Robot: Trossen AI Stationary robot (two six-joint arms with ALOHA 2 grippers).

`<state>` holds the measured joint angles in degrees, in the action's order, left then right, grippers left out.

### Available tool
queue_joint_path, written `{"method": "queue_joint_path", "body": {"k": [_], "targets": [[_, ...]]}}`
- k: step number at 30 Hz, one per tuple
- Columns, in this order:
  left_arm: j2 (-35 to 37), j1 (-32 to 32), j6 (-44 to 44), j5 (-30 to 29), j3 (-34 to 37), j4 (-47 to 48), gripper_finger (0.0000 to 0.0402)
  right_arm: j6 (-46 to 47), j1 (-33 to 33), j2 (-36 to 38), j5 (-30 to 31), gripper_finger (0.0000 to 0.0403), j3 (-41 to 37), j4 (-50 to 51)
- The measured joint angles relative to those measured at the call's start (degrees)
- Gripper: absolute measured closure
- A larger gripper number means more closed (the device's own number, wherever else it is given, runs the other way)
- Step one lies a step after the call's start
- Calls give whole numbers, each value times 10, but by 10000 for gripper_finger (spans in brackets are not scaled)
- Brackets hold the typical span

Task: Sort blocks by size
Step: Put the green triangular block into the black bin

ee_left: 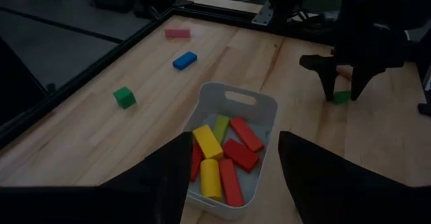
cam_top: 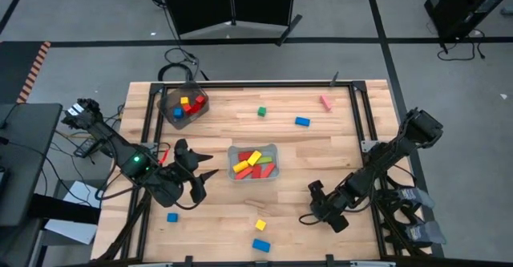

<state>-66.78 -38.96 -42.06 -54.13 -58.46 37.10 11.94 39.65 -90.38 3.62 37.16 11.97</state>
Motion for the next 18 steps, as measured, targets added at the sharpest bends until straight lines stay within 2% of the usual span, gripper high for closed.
{"method": "queue_joint_path", "body": {"k": [4, 13, 18], "targets": [[0, 0, 0, 0, 0, 0, 174, -4, -8, 3, -6, 156, 0, -2], [0, 0, 0, 0, 0, 1, 174, -17, -13, 6, -7, 226, 0, -9], [0, 0, 0, 0, 0, 1, 174, -18, -13, 6, -5, 237, 0, -10]]}}
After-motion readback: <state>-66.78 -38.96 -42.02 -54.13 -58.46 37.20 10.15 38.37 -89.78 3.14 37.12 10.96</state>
